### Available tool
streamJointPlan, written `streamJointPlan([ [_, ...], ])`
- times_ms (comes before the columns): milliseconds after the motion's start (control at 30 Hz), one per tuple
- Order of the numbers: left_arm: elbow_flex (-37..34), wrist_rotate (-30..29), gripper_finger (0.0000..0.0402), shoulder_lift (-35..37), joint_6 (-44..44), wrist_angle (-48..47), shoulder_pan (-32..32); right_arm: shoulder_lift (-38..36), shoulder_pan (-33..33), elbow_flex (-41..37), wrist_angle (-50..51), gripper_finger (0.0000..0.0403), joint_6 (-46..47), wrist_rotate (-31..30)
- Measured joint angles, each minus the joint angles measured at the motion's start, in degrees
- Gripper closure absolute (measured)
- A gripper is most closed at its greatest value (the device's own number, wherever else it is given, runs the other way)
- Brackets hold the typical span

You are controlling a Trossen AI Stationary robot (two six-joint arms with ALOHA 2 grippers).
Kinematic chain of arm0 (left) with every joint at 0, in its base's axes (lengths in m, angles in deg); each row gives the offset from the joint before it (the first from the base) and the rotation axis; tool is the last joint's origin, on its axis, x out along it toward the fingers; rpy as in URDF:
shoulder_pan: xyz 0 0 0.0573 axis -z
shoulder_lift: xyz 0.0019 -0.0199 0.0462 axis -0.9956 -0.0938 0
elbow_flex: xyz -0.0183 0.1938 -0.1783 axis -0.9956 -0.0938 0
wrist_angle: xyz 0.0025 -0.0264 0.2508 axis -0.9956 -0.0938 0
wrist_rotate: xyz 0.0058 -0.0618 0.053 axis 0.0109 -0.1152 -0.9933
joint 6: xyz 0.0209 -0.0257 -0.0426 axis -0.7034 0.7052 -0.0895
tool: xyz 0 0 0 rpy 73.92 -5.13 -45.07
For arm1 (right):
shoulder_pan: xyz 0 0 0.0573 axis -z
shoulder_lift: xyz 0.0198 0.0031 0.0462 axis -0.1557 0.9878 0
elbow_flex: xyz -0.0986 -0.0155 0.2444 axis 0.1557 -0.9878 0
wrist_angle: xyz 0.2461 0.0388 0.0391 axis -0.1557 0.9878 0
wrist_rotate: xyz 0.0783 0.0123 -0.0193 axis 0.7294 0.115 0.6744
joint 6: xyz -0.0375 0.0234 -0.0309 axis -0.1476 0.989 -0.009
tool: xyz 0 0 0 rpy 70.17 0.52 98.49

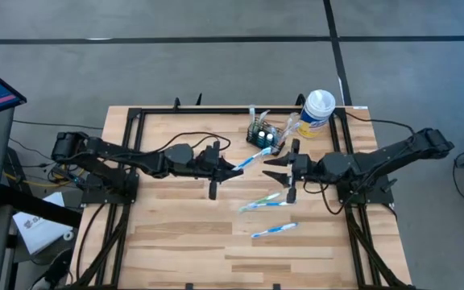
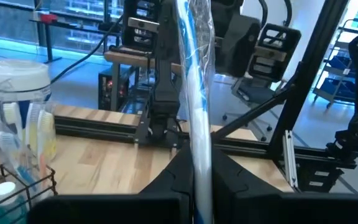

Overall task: Pick & Place toothbrushing station
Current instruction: Put the blue toothbrush into the mesh organizer

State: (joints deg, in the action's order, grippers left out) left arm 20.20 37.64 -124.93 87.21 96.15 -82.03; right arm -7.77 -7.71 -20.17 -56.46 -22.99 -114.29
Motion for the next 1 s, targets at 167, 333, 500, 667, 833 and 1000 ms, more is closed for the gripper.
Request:
streamJointPlan([
  [167, 0.0, -0.78, 0.0393, -0.62, -1.07, 0.89, 0.8, 0.72, 2.27, 0.02, -3.01, 0.0278, -0.08, 4.3],
  [333, 0.02, -3.25, 0.0393, -1.16, -3.18, 1.25, 2.14, 0.8, 3.91, 0.01, -4.43, 0.0278, -0.06, 7.42],
  [500, 0.0, -3.8, 0.0393, -1.25, -3.28, 1.45, 2.52, 0.8, 5.03, 0.01, -5.88, 0.0278, -0.06, 9.64],
  [667, 0.0, -4.46, 0.0393, -1.64, -3.29, 1.96, 2.6, 0.8, 5.82, 0.0, -7.45, 0.0278, 0.19, 12.95],
  [833, 0.02, -4.72, 0.0392, -4.33, -3.28, 4.14, 2.58, 0.82, 6.41, 0.0, -9.28, 0.0278, 0.38, 13.13],
  [1000, 0.0, -4.46, 0.0392, -6.49, -3.92, 7.61, 2.6, 0.82, 6.77, 0.0, -8.78, 0.0286, 0.6, 13.15],
])
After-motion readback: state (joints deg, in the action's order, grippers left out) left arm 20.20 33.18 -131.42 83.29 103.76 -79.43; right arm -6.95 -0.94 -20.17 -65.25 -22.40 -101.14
